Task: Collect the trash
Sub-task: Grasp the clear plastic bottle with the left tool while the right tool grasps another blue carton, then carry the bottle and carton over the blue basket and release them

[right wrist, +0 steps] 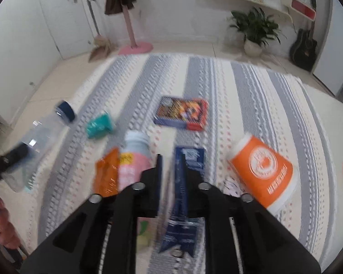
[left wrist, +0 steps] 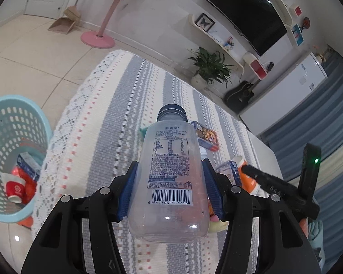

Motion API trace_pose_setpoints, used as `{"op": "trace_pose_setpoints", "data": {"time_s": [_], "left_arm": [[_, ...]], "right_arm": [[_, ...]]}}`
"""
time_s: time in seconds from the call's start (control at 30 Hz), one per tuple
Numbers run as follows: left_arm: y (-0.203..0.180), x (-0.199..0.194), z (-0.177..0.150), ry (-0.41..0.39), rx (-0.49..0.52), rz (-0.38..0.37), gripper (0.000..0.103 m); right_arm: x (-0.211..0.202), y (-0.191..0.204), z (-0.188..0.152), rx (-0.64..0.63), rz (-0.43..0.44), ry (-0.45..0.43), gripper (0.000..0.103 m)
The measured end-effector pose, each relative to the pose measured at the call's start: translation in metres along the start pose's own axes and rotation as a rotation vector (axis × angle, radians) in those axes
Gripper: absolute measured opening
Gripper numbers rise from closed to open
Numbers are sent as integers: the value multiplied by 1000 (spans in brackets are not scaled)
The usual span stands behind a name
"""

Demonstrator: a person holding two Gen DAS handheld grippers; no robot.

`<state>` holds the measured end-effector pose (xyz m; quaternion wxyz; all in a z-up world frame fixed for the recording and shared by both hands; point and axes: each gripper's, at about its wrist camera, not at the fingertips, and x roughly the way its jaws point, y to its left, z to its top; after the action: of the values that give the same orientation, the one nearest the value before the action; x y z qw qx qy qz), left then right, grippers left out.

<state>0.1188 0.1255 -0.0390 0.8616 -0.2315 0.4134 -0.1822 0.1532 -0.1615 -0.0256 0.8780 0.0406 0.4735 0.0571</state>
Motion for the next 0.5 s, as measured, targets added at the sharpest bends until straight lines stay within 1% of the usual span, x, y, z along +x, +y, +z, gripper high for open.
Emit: {"op": "trace_pose_setpoints", "data": {"time_s": [0.03, 0.07, 0.1, 0.17, 0.27, 0.37, 0.43, 0.5], "left_arm": [[0, -2, 1, -2, 5, 4, 54], [-2, -2, 3, -4, 9, 5, 54], [-2, -2, 3, -6, 12, 2, 54], [-2, -2, 3, -5, 19, 7, 54], [-3, -3, 2, -5, 37, 27, 54], [-1, -4, 1, -2, 45, 42, 54], [2, -5, 1, -3, 46, 47, 54], [5, -9, 2, -11, 42, 53, 54]], "right_arm": [[2, -2, -3, 8, 7, 10, 33], [4, -4, -5, 15, 7, 18, 56], [5, -6, -8, 21, 2, 25, 68], [8, -7, -12, 16, -7, 27, 68], [24, -9, -15, 20, -25, 86, 67], [40, -11, -18, 50, -22, 145, 63], [49, -10, -20, 45, -32, 175, 54], [58, -8, -24, 43, -46, 215, 31]]}}
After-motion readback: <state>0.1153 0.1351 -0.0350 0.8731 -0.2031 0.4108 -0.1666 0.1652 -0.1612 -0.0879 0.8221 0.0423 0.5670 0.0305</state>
